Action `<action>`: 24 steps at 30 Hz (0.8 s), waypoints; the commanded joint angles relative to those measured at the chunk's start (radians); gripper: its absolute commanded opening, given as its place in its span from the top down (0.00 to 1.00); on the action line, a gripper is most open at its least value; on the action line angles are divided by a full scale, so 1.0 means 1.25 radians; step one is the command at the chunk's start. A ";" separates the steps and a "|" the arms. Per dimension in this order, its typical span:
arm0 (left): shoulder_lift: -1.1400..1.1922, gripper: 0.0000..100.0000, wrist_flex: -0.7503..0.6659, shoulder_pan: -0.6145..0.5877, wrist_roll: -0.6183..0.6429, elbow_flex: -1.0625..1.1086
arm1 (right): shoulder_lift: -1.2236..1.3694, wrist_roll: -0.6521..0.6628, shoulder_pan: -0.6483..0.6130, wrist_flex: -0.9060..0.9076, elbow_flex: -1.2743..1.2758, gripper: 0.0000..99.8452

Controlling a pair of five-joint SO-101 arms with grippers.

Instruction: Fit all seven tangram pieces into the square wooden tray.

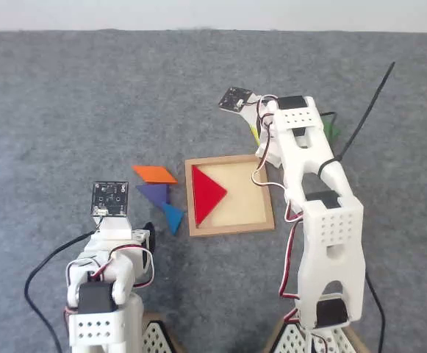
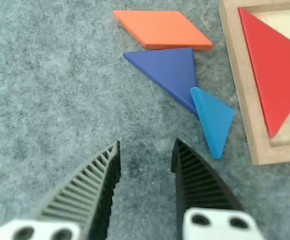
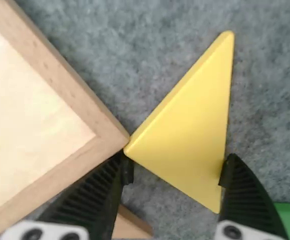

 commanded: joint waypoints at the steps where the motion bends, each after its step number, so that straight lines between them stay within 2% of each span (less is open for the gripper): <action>1: -0.018 0.84 0.002 0.002 -0.001 -0.012 | 0.010 0.014 -0.010 0.006 -0.071 0.79; 7: -0.018 0.84 0.002 0.002 -0.001 -0.012 | 0.051 0.015 0.006 0.017 -0.134 0.79; 13: -0.018 0.84 0.002 0.002 -0.001 -0.012 | 0.079 0.075 0.006 0.062 -0.158 0.79; 22: -0.018 0.84 0.002 0.002 -0.001 -0.012 | 0.083 0.106 0.002 0.082 -0.169 0.82; 24: -0.018 0.84 0.002 0.002 -0.001 -0.012 | 0.084 0.122 -0.002 0.088 -0.169 0.85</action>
